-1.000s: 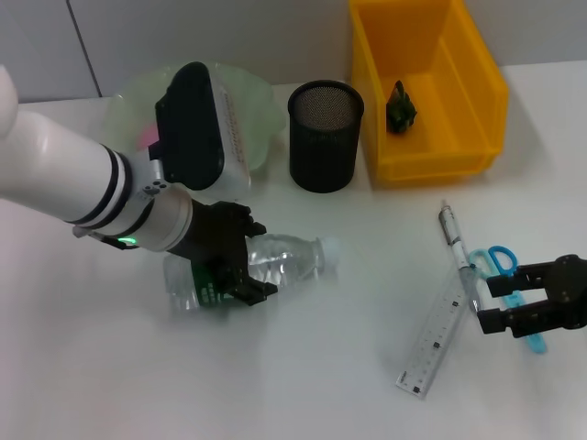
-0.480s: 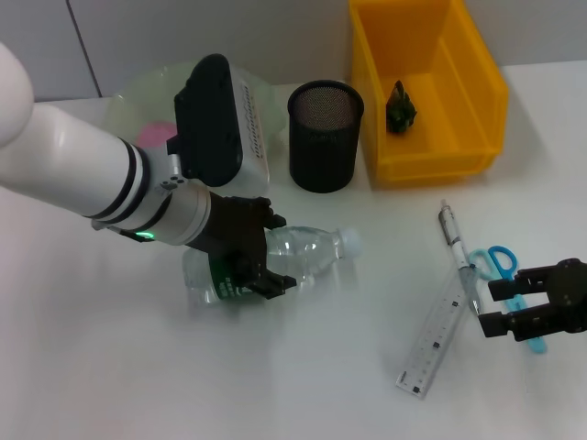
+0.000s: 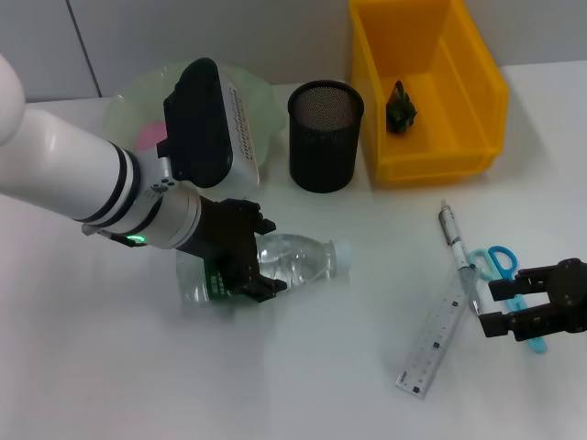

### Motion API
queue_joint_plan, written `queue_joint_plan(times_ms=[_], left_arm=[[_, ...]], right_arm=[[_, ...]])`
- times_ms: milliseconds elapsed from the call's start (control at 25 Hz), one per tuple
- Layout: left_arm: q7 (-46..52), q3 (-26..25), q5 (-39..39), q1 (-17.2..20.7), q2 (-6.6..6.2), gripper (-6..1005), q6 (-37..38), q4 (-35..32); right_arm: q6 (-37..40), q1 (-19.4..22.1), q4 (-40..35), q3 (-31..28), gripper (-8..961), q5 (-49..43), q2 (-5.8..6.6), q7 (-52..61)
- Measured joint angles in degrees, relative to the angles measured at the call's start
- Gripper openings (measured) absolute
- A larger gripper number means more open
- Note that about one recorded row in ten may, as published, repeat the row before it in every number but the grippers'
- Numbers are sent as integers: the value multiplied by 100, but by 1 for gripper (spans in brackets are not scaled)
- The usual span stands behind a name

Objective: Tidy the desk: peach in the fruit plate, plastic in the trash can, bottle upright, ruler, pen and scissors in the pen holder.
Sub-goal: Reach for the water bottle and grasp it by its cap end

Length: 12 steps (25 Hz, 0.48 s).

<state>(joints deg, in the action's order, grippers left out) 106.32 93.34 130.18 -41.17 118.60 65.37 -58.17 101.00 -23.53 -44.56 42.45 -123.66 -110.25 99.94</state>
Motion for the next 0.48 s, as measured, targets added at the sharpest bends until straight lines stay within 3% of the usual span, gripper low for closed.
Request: queue_joint_plan(times_ms=[480], left_arm=[[-103,96,-98,-56,41,781,-111,-120]], right_arm=[[-2,-13,0,1,834,0,4,24]])
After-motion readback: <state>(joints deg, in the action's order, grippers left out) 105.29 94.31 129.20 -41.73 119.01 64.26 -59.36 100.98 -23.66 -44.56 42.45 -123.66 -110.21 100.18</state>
